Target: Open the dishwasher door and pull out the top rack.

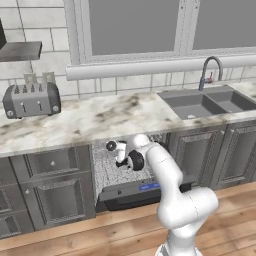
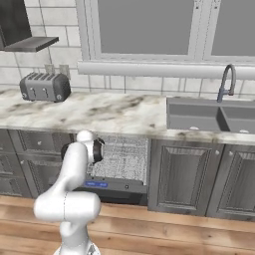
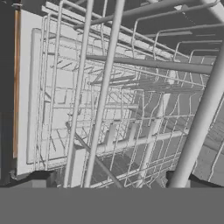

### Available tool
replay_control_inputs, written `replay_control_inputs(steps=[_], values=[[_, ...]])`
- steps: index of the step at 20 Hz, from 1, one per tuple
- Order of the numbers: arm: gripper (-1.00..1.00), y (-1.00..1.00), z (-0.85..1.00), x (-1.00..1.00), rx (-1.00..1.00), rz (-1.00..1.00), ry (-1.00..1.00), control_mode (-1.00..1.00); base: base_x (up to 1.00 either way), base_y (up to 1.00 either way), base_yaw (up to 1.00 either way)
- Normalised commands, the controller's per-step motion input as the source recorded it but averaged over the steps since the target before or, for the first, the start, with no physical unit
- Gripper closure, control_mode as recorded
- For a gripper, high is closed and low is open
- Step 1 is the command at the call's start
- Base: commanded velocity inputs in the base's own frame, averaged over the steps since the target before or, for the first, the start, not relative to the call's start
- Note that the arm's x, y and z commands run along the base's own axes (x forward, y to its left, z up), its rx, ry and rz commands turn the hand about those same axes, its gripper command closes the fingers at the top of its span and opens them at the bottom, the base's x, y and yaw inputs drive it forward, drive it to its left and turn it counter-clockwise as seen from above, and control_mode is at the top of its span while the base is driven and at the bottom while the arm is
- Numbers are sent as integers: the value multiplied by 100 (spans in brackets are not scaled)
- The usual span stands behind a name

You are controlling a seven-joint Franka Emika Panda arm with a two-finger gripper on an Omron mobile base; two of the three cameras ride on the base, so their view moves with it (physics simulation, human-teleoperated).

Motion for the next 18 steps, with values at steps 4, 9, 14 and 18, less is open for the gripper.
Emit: replay_control_inputs(steps=[4,9,14,18], values=[[-100,0,14,-40,0,-16,74,-100,0,0,0],[-100,0,15,-33,0,-19,82,-100,0,0,0],[-100,0,23,-18,0,-24,87,-100,0,0,0],[-100,0,9,-50,0,-26,79,-100,0,0,0]])
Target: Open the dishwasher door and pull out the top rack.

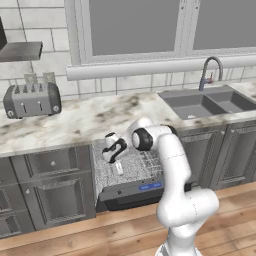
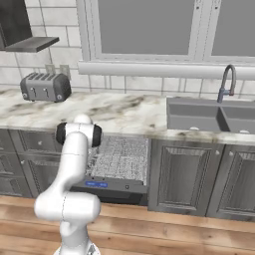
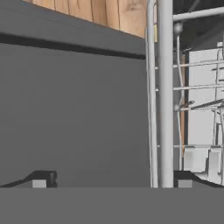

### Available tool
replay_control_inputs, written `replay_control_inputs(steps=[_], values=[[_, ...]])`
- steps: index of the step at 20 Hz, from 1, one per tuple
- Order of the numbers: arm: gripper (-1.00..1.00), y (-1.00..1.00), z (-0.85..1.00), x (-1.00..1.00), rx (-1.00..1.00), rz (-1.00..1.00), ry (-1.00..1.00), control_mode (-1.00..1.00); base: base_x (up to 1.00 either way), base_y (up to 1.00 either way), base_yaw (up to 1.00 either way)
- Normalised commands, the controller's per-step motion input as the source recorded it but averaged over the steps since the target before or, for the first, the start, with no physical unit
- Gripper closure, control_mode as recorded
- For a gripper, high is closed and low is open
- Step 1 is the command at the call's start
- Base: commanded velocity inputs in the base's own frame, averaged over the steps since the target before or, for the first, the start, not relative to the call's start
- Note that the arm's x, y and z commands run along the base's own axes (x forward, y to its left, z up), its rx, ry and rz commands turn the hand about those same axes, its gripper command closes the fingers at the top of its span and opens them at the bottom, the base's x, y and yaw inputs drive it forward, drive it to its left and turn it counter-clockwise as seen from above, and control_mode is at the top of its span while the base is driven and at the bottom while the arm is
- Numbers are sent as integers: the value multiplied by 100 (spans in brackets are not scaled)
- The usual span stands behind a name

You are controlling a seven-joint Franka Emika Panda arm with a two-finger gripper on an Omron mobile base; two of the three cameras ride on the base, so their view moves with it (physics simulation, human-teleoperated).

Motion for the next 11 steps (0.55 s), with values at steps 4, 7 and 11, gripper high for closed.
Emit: replay_control_inputs(steps=[4,7,11], values=[[-100,-2,0,-89,0,-25,55,-100,0,0,0],[-100,-5,0,-88,0,-21,11,-100,0,0,0],[-100,0,4,-44,0,-8,-2,-100,0,0,0]])
